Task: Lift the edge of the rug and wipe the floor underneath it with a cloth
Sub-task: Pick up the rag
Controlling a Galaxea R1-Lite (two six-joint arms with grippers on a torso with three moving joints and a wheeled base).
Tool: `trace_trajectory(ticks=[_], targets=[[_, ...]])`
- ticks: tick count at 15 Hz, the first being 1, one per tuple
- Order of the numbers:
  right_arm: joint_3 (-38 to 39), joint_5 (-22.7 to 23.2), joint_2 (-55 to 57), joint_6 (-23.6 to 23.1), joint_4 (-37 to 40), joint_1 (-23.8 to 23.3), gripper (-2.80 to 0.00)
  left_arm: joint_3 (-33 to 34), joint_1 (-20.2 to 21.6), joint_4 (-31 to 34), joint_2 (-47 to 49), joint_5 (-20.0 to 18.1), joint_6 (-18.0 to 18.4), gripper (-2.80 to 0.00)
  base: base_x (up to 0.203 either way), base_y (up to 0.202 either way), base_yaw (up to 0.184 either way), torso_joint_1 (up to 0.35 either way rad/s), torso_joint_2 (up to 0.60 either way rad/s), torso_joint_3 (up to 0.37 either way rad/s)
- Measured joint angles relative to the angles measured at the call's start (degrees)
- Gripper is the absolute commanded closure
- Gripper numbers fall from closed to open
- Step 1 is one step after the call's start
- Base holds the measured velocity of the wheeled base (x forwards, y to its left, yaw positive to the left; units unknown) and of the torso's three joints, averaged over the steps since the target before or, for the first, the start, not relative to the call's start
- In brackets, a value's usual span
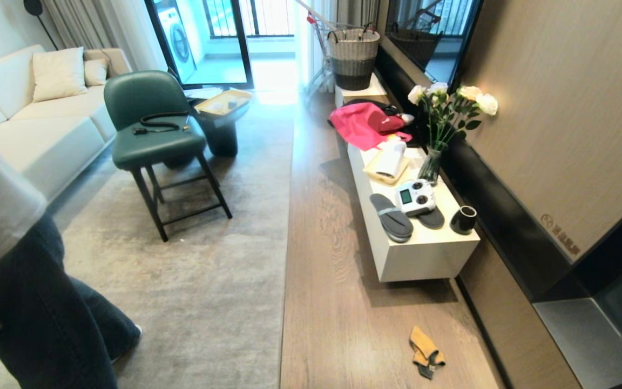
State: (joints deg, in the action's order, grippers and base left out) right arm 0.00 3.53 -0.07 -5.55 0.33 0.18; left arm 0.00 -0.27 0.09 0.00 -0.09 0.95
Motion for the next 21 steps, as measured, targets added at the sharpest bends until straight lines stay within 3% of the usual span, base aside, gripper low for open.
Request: trace_trajectory(ticks=[7,21], targets=[[0.00,0.01,0.00,0.01,0.02,0.00,0.00,0.00,0.00,-0.04,0.00,-0.01,0.02,0.00,0.000,0.000,0.000,-0.147,0.40,0.246],[0.00,0.07,0.00,0.04,0.00,0.02,0.00,0.00,0.00,0.01,0.00,-0.01,0.02,0.00,0.000,0.000,0.000,-0.150,0.52,0.365]])
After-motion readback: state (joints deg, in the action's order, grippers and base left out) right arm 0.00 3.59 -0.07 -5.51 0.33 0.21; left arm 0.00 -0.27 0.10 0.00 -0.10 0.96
